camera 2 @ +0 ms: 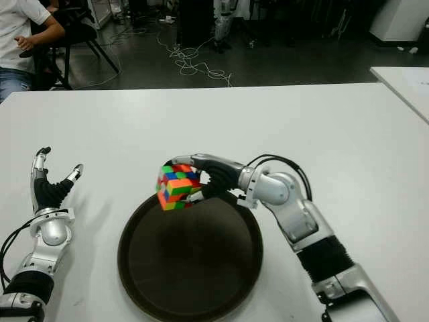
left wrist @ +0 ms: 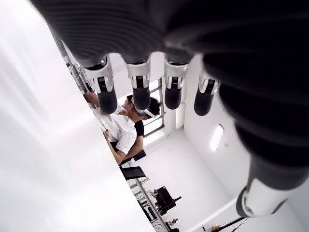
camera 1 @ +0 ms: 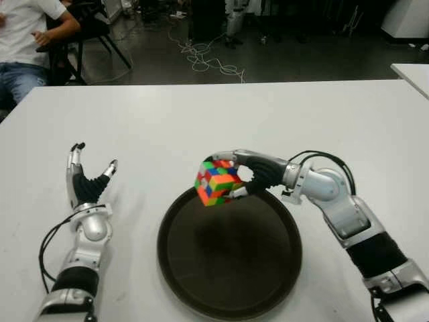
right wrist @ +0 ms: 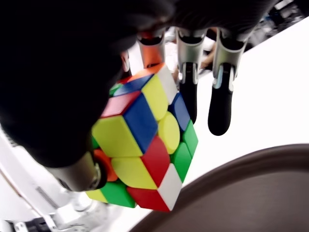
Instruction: Pick up the Rubik's Cube and put it in the plate
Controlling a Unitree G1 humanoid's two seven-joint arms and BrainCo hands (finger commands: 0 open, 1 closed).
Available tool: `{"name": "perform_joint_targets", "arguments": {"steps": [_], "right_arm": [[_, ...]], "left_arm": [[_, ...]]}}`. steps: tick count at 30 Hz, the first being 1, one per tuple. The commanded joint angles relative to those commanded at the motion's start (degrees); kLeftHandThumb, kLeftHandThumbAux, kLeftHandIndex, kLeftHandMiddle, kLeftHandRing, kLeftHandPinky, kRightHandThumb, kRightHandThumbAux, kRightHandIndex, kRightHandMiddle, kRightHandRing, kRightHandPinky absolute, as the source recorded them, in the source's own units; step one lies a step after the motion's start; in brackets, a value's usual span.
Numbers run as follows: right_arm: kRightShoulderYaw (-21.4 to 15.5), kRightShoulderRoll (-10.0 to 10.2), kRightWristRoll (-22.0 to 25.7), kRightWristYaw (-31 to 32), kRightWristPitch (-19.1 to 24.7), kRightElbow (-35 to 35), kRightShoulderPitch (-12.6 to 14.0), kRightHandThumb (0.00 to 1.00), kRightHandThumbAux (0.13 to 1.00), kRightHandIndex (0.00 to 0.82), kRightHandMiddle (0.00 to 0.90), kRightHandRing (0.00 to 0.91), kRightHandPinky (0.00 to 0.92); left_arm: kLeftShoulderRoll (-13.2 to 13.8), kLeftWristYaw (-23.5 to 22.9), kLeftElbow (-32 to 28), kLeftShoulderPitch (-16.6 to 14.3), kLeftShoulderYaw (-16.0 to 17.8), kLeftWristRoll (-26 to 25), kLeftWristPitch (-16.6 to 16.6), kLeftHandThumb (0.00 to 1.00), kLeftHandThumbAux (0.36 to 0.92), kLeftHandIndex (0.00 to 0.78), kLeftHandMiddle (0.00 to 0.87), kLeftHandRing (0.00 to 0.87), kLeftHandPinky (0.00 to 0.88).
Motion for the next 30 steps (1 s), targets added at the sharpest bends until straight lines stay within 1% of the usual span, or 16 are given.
{"name": "perform_joint_targets", "arguments": {"steps": [3, 6, 9, 13, 17, 22, 26, 30], "right_arm": [[0.2, 0.0, 0.6, 0.6, -0.7, 0.2, 0.0, 0.682, 0.735, 0.435, 0.844, 0.865, 0.863], [0.1, -0.3, 2.2, 2.0, -0.9, -0.7, 0.1, 0.682, 0.736, 0.435, 0.845, 0.865, 0.857], [-0.1, 0.0, 4.7, 3.6, -1.3, -0.4, 0.3, 0.683, 0.736, 0.435, 0.845, 0.863, 0.853], [-0.3, 0.4, 7.3, 5.2, -1.3, 0.1, 0.6, 0.683, 0.736, 0.435, 0.837, 0.853, 0.837], [-0.7, 0.8, 9.2, 6.0, -1.3, 0.4, 0.8, 0.683, 0.736, 0.436, 0.827, 0.840, 0.825], [-1.0, 1.1, 9.7, 5.9, -0.9, 0.2, 1.4, 0.682, 0.734, 0.436, 0.803, 0.817, 0.804], [-1.1, 0.9, 9.1, 5.7, -0.6, -0.1, 1.4, 0.682, 0.734, 0.436, 0.800, 0.813, 0.801], [-1.1, 0.8, 9.6, 6.3, -0.3, 0.0, 1.2, 0.682, 0.735, 0.435, 0.802, 0.814, 0.803]], "left_arm": [[0.0, -0.1, 0.1, 0.0, 0.0, -0.1, 0.1, 0.000, 0.698, 0.008, 0.017, 0.003, 0.017], [0.0, -0.4, 0.0, -0.1, 0.2, -0.4, 0.2, 0.000, 0.692, 0.008, 0.020, 0.011, 0.027], [0.0, -0.5, -0.2, 0.0, 0.2, -0.5, 0.2, 0.000, 0.687, 0.007, 0.019, 0.011, 0.025], [-0.1, -0.7, -0.6, 0.2, 0.3, -0.7, 0.4, 0.000, 0.696, 0.006, 0.017, 0.007, 0.013], [-0.3, -0.8, -0.5, 0.2, 0.4, -1.0, 0.7, 0.000, 0.701, 0.005, 0.009, 0.001, 0.004], [-0.4, -0.7, 0.1, -0.2, 0.7, -1.4, 0.3, 0.000, 0.718, 0.010, 0.008, 0.000, 0.001], [-0.4, -0.5, 0.0, -0.1, 0.6, -1.3, 0.1, 0.000, 0.713, 0.009, 0.004, 0.000, 0.004], [-0.4, -0.5, -0.4, 0.0, 0.5, -1.3, 0.0, 0.000, 0.710, 0.005, 0.000, 0.000, 0.006]]}}
